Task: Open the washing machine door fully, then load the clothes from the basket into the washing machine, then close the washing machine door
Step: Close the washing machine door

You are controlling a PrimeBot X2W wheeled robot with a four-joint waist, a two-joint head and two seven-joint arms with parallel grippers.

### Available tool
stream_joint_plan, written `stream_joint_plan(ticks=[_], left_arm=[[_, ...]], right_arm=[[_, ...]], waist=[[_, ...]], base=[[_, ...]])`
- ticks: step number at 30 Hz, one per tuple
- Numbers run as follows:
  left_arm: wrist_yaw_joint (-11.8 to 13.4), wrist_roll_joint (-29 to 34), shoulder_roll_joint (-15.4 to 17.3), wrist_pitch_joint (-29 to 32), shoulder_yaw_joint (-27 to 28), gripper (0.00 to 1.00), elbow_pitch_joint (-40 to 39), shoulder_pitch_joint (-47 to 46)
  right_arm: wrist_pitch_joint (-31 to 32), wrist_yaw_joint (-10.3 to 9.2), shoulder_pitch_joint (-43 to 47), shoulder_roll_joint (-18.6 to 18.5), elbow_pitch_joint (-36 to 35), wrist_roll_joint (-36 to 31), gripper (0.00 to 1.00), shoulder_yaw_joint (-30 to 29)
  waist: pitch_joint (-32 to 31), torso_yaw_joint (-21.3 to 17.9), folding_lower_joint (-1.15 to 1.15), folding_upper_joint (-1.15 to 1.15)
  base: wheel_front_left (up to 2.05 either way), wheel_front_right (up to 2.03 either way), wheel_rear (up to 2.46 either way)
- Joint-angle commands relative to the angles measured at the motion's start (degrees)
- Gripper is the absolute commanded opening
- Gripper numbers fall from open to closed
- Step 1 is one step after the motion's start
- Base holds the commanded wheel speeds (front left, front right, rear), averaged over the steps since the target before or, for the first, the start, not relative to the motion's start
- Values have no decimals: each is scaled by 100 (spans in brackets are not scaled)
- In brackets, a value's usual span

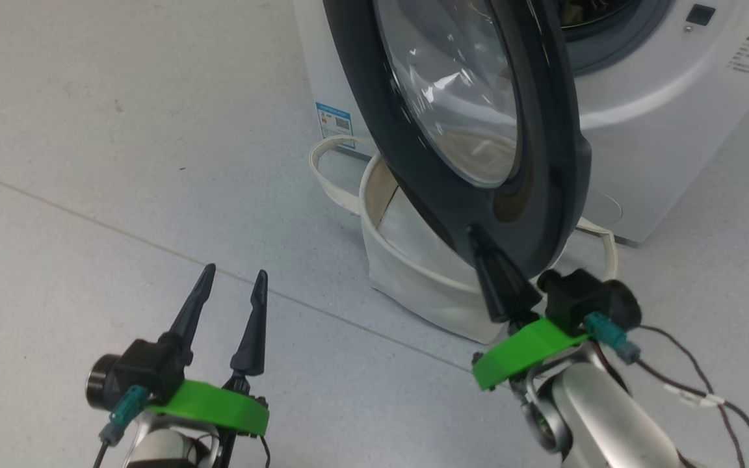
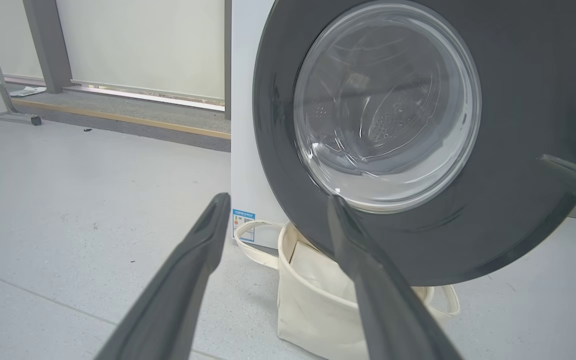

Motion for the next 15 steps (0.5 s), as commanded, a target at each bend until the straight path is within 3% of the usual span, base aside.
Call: stream_joint_plan(ticks=[1,15], left_arm=[[-26,-45,36,-34,147,100,-255,-216],[-29,-134,35,-34,35,100,-226,-217]], right_arm=[[-28,1,-277,71,-61,-36,0,-46],[-28,1,-685,71,591,-230,0,-1068]], waist=[[16,33,0,0],[123,213,0,0]], base=[[0,0,0],[0,0,0]])
